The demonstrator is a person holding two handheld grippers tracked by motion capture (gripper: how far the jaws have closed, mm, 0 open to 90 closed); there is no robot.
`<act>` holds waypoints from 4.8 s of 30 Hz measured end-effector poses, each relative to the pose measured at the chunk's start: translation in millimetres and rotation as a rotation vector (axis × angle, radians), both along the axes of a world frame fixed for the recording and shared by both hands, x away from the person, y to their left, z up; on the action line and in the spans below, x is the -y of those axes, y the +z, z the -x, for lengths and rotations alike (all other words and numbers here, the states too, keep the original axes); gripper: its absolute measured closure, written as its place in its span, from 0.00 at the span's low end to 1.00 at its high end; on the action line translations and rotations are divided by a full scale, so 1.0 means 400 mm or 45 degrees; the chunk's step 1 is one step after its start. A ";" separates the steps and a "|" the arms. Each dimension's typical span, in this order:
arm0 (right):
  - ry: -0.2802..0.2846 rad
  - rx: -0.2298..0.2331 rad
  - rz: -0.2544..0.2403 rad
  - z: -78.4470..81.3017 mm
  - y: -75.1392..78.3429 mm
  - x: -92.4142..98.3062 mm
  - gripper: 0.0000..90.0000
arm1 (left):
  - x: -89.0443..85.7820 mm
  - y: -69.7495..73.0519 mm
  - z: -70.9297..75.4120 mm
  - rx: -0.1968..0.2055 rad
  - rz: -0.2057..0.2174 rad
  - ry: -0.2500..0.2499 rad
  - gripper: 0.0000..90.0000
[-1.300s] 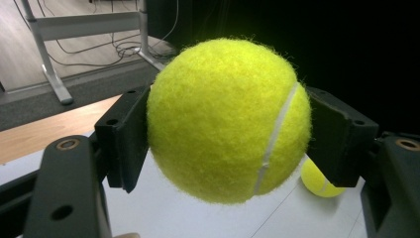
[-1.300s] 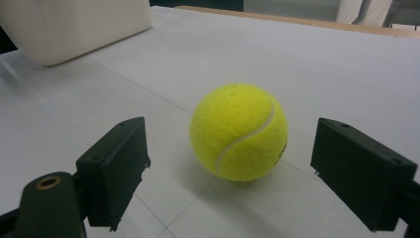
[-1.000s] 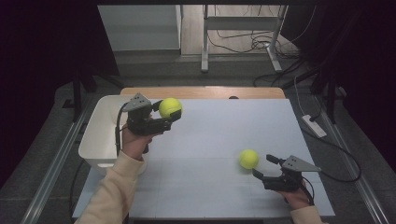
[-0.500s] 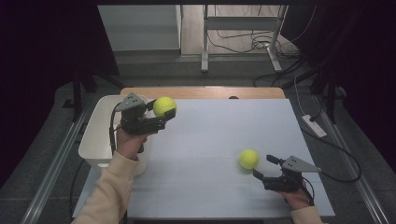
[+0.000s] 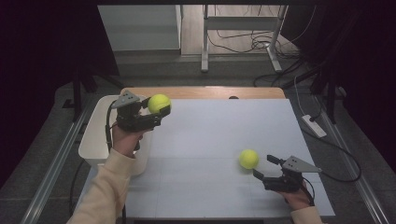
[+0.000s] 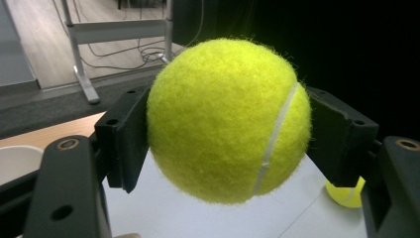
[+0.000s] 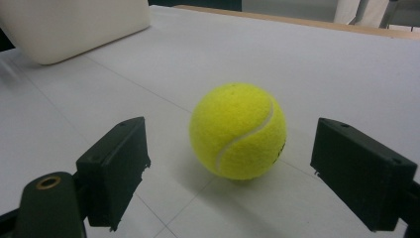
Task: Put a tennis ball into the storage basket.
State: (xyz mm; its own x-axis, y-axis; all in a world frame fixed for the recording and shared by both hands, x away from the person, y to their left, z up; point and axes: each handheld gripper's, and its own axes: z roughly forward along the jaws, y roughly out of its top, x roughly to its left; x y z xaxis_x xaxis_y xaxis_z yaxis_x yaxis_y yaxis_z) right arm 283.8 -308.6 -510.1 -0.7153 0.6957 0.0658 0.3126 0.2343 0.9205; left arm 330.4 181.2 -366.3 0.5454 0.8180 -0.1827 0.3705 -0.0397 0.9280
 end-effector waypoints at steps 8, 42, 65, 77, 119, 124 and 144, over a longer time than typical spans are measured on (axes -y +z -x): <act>0.000 0.000 -0.001 0.000 0.001 0.000 0.16 | -0.038 0.007 -0.008 -0.007 0.001 0.056 0.29; -0.004 0.000 -0.007 0.000 0.001 0.001 0.16 | -0.160 -0.012 -0.084 -0.102 -0.049 0.288 0.29; 0.003 -0.001 0.001 -0.001 -0.001 0.001 0.16 | -0.237 -0.027 -0.136 -0.177 -0.085 0.420 0.29; 0.002 -0.002 0.004 -0.001 -0.001 0.000 0.16 | -0.259 -0.048 -0.147 -0.219 -0.113 0.457 0.29; -0.002 0.000 0.002 -0.002 -0.002 0.001 0.16 | -0.265 -0.111 -0.191 -0.472 -0.309 0.466 0.29; 0.000 -0.001 0.003 -0.001 -0.001 0.001 0.16 | -0.264 -0.109 -0.190 -0.469 -0.306 0.468 0.29; 0.001 0.001 -0.008 0.000 0.001 0.000 0.16 | -0.246 -0.053 -0.144 -0.350 -0.145 0.421 0.12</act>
